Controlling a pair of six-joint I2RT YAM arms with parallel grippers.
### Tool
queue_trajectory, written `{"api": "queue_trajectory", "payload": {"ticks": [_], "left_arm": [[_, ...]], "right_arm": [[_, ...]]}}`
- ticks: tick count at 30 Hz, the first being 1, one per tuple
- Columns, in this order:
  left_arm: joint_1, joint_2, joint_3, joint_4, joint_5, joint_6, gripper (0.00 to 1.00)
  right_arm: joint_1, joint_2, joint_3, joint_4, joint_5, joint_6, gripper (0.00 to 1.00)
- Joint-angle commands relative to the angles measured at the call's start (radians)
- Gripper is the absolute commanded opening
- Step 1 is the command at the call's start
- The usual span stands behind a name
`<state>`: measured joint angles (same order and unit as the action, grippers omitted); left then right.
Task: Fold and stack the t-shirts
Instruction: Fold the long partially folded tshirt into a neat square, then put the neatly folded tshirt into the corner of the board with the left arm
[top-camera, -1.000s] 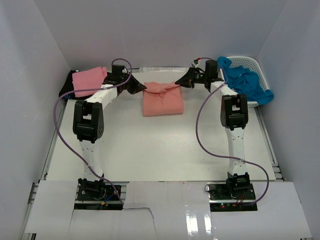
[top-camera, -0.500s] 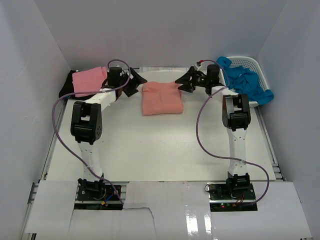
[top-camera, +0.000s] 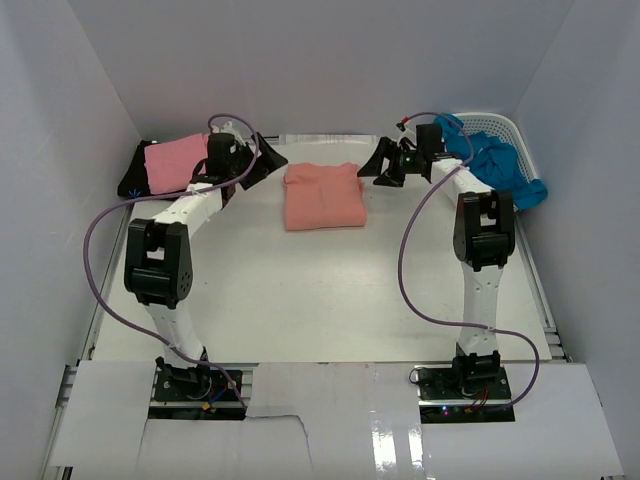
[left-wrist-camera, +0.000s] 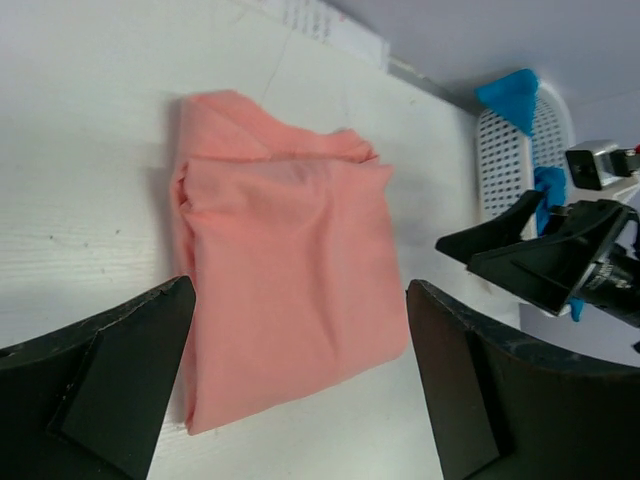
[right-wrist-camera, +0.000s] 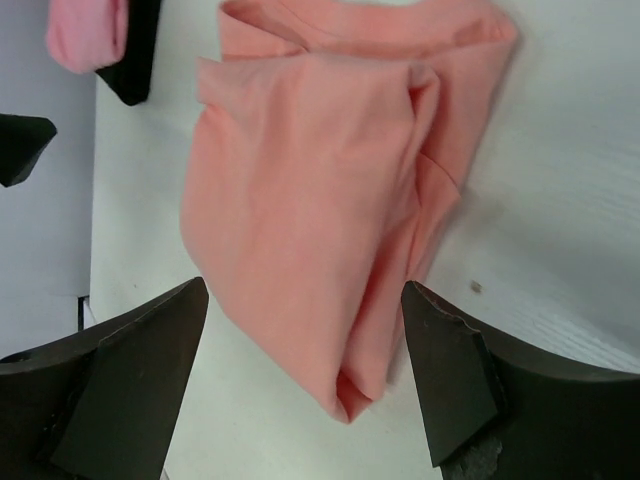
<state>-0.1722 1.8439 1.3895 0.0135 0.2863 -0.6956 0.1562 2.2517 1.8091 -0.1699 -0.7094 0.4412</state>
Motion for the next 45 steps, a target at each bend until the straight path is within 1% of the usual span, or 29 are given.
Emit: {"api": "queue_trajectory", "payload": {"ticks": [1, 7, 15, 18, 19, 21, 23, 24, 25, 27, 28, 29, 30, 31, 32, 33, 34, 35, 37, 38, 39, 40, 41, 42, 43, 44, 45], "left_arm": [[-0.006, 0.089, -0.014, -0.056, 0.034, 0.034, 0.98], [-0.044, 0.195, 0.008, -0.055, 0.039, 0.056, 0.98], [-0.079, 0.271, 0.023, -0.034, 0.051, 0.053, 0.98], [-0.087, 0.279, 0.028, -0.032, 0.054, 0.062, 0.98], [-0.089, 0.282, 0.028, -0.033, 0.056, 0.064, 0.98], [-0.090, 0.284, 0.026, -0.035, 0.056, 0.067, 0.98], [-0.090, 0.284, 0.023, -0.037, 0.057, 0.067, 0.97], [-0.092, 0.288, 0.023, -0.037, 0.062, 0.071, 0.94], [-0.092, 0.290, 0.023, -0.038, 0.065, 0.073, 0.88], [-0.092, 0.296, 0.019, -0.044, 0.074, 0.080, 0.66], [-0.093, 0.302, 0.020, -0.056, 0.067, 0.082, 0.45], [-0.092, 0.305, 0.023, -0.091, 0.056, 0.082, 0.33], [-0.092, 0.307, 0.022, -0.105, 0.051, 0.082, 0.20], [-0.093, 0.307, 0.019, -0.121, 0.053, 0.079, 0.00], [-0.096, 0.302, 0.005, -0.159, 0.050, 0.074, 0.00], [-0.099, 0.295, -0.010, -0.170, 0.048, 0.070, 0.00], [-0.110, 0.260, -0.058, -0.182, 0.048, 0.068, 0.00], [-0.119, 0.239, -0.082, -0.190, 0.041, 0.068, 0.00], [-0.148, 0.194, -0.134, -0.213, 0.008, 0.067, 0.00], [-0.161, 0.143, -0.191, -0.228, 0.004, 0.067, 0.00], [-0.171, 0.117, -0.220, -0.236, -0.009, 0.067, 0.00], [-0.199, 0.088, -0.249, -0.244, -0.015, 0.061, 0.00], [-0.213, 0.030, -0.280, -0.250, -0.015, 0.054, 0.00], [-0.225, -0.001, -0.347, -0.251, -0.013, 0.047, 0.00], [-0.248, -0.030, -0.380, -0.250, -0.010, 0.029, 0.00], [-0.259, -0.091, -0.411, -0.248, -0.007, 0.018, 0.00], [-0.268, -0.119, -0.472, -0.245, -0.001, 0.007, 0.00]], "right_arm": [[0.002, 0.052, 0.055, -0.147, 0.059, -0.065, 0.84], [0.011, 0.095, 0.059, -0.161, 0.050, -0.068, 0.85], [0.039, 0.138, 0.061, -0.169, 0.018, -0.075, 0.85], [0.052, 0.144, 0.049, -0.160, 0.002, -0.075, 0.79], [0.054, 0.146, 0.041, -0.157, -0.002, -0.075, 0.74], [0.059, 0.146, 0.033, -0.161, -0.007, -0.075, 0.67], [0.065, 0.146, 0.013, -0.163, -0.007, -0.079, 0.54], [0.065, 0.140, 0.006, -0.166, -0.009, -0.081, 0.43], [0.066, 0.138, -0.005, -0.164, -0.007, -0.087, 0.38], [0.069, 0.120, -0.049, -0.155, -0.004, -0.090, 0.33], [0.071, 0.112, -0.068, -0.155, 0.001, -0.093, 0.25], [0.072, 0.100, -0.112, -0.154, 0.007, -0.098, 0.21], [0.075, 0.067, -0.143, -0.140, 0.011, -0.099, 0.19], [0.075, 0.048, -0.178, -0.129, 0.022, -0.099, 0.19], [0.077, 0.025, -0.251, -0.117, 0.040, -0.099, 0.18], [0.077, -0.019, -0.287, -0.106, 0.044, -0.101, 0.18], [0.077, -0.038, -0.318, -0.100, 0.053, -0.108, 0.18], [0.075, -0.059, -0.386, -0.097, 0.054, -0.111, 0.18], [0.078, -0.128, -0.463, -0.073, 0.050, -0.113, 0.16], [0.085, -0.186, -0.505, -0.063, 0.053, -0.113, 0.16], [0.089, -0.217, -0.595, -0.053, 0.056, -0.113, 0.16], [0.092, -0.246, -0.638, -0.037, 0.063, -0.114, 0.17], [0.101, -0.309, -0.681, -0.028, 0.068, -0.114, 0.17], [0.106, -0.337, -0.761, -0.020, 0.073, -0.114, 0.17], [0.109, -0.365, -0.795, -0.013, 0.079, -0.114, 0.17], [0.115, -0.418, -0.827, -0.010, 0.083, -0.113, 0.17], [0.117, -0.441, -0.859, -0.006, 0.085, -0.111, 0.18]]}}
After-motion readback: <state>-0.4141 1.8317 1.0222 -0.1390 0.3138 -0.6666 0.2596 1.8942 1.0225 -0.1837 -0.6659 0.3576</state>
